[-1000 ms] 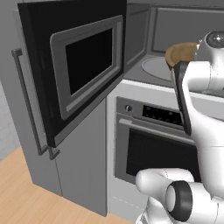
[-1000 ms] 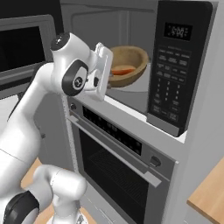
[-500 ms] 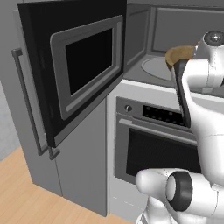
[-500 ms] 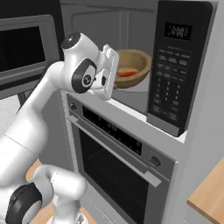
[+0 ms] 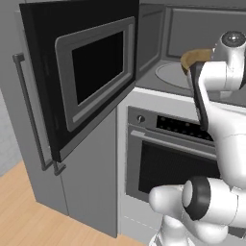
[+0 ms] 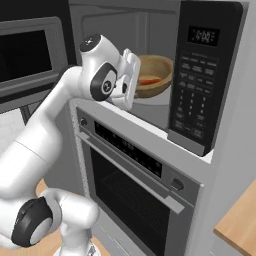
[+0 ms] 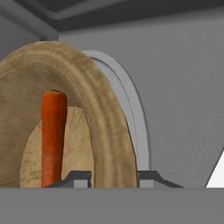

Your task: Pick the carrot from the sink and place it in the bowl. Then pick the bowl and place it in the microwave. Then close the microwave door and press the start button.

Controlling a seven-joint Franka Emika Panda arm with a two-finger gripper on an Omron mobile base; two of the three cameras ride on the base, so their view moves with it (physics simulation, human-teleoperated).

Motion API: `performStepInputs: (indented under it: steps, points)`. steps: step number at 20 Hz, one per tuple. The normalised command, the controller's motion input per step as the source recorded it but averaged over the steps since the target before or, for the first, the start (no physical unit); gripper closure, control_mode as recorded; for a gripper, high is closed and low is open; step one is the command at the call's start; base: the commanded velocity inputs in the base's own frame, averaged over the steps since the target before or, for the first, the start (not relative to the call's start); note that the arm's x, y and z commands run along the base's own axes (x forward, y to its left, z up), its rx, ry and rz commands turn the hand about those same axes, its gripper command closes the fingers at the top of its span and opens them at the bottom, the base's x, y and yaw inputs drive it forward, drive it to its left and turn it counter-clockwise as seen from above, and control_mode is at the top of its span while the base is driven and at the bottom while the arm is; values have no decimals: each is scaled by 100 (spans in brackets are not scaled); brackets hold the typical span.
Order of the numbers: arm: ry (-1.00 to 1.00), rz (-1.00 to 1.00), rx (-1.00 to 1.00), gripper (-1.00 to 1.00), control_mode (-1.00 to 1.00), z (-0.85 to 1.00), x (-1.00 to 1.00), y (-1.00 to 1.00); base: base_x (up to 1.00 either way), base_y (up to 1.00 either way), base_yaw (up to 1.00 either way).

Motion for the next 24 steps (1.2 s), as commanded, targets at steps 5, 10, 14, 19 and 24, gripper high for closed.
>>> performStepInputs:
  steps: [5,10,14,19,24]
  points:
    - [-12,0,0,-100,-100,-9,4,0,0,0,0]
    - [-21,0,0,-100,-100,-5,0,21,0,0,0]
    - [-37,0,0,-100,-100,0,-9,42,0,0,0]
    - [-4,0,0,-100,-100,23,-76,39,0,0,0]
    - [0,0,0,-100,-100,55,-100,30,0,0,0]
